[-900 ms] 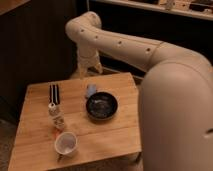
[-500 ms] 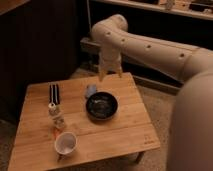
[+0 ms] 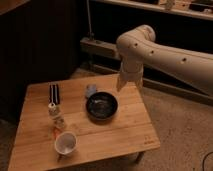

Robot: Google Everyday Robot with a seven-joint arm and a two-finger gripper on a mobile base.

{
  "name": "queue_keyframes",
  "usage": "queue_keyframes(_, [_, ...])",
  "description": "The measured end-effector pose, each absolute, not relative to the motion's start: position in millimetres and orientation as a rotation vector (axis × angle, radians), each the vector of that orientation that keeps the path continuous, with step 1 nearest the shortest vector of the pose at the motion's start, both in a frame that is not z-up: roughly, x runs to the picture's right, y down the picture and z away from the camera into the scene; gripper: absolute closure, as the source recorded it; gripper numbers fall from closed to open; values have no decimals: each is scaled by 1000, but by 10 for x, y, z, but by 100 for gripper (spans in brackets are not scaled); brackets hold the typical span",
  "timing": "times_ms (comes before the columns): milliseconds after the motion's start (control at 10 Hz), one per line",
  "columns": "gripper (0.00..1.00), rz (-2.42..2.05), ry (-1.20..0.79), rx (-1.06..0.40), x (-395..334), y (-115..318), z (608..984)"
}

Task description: Move the arm in a circular motion

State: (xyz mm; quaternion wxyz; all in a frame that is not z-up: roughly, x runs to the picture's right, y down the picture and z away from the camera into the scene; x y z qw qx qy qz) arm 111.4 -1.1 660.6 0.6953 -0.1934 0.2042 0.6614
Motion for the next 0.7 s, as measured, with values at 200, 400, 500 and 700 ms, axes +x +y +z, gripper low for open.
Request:
queue_keyframes(200, [35, 1443, 455, -455, 958, 276, 6455])
queue_keyframes(400, [35, 1391, 443, -492, 570, 602, 6304])
queue_keyframes(500, [35, 1360, 429, -514, 326, 736, 6234])
queue_keyframes(700, [35, 1353, 428, -517, 279, 792, 6211])
